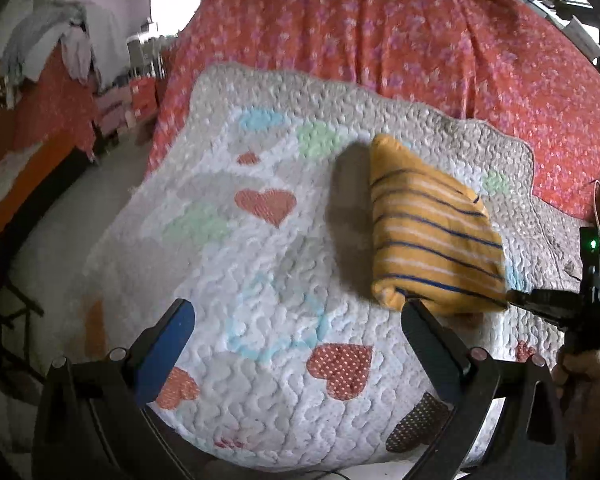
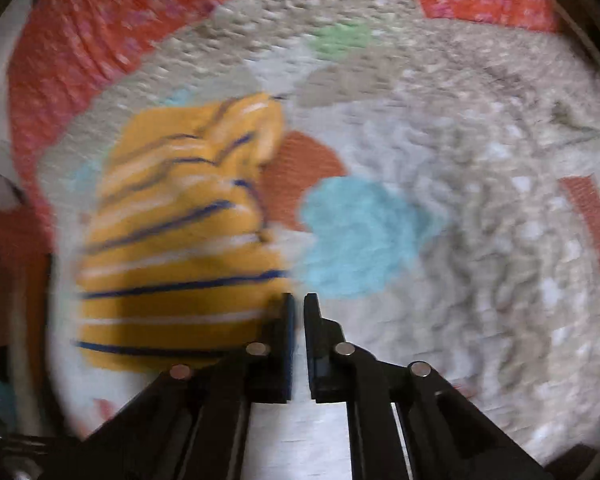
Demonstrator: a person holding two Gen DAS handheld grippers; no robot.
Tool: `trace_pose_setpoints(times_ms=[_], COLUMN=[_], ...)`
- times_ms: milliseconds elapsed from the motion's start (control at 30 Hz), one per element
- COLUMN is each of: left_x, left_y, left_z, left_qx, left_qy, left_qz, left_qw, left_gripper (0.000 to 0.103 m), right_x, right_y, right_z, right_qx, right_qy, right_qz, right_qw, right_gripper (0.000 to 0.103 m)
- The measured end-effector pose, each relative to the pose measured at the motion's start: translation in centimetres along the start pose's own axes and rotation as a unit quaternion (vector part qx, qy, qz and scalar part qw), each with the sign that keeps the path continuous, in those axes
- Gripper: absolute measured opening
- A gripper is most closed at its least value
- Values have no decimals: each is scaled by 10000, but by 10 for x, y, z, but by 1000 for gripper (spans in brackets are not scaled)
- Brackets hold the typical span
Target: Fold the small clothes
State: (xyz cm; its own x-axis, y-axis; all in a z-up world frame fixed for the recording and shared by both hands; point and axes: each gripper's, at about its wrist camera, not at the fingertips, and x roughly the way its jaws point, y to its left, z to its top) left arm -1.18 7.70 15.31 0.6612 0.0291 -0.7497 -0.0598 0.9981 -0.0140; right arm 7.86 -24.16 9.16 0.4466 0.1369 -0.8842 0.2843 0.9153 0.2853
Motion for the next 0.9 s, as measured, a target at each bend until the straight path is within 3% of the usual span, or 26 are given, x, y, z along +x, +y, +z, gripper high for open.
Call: trace_pose_setpoints(times_ms=[67,200,267,333,400,467,500,567,700,767,900], left_x=[6,16,21,27,33,37,40,45,55,55,40], left_y=[-3,-6,-7,-7,-7,-5,-4,-3,-3,-3,-6], left_z=[-2,-2,-3,-3,-1,0,1,2,4,5,6], left_qx=[48,127,131,133,146,164,181,222,241,238,282], left_qy=[36,120,187,246,283,305,300,280,328,337,108], left_qz=[-2,-37,-81,-115,-113,-105,-81,-46,-59,-93,-227], left_qw=[10000,9998,9997,9995,9994,9993,9994,9994,9992,9991,9993], left_gripper=[103,103,103,103,103,103,103,103,103,103,103], right_x=[-6,-26,-20,-3,19,50,58,62,76,71,20], right_y=[-6,-5,5,16,24,30,33,41,60,69,60], right_z=[4,36,62,85,100,116,122,133,146,143,123], right_qx=[94,443,533,631,654,629,515,86,-575,-871,-658], right_qy=[-57,-618,-626,-565,-347,118,226,13,-33,-109,-662], right_qz=[390,790,929,959,907,1086,1051,422,-445,-547,-379], right_qw=[9992,9940,9923,9918,9931,9920,9929,9991,9973,9946,9949], right_gripper=[3,7,38,50,50,7,7,6,7,12,29])
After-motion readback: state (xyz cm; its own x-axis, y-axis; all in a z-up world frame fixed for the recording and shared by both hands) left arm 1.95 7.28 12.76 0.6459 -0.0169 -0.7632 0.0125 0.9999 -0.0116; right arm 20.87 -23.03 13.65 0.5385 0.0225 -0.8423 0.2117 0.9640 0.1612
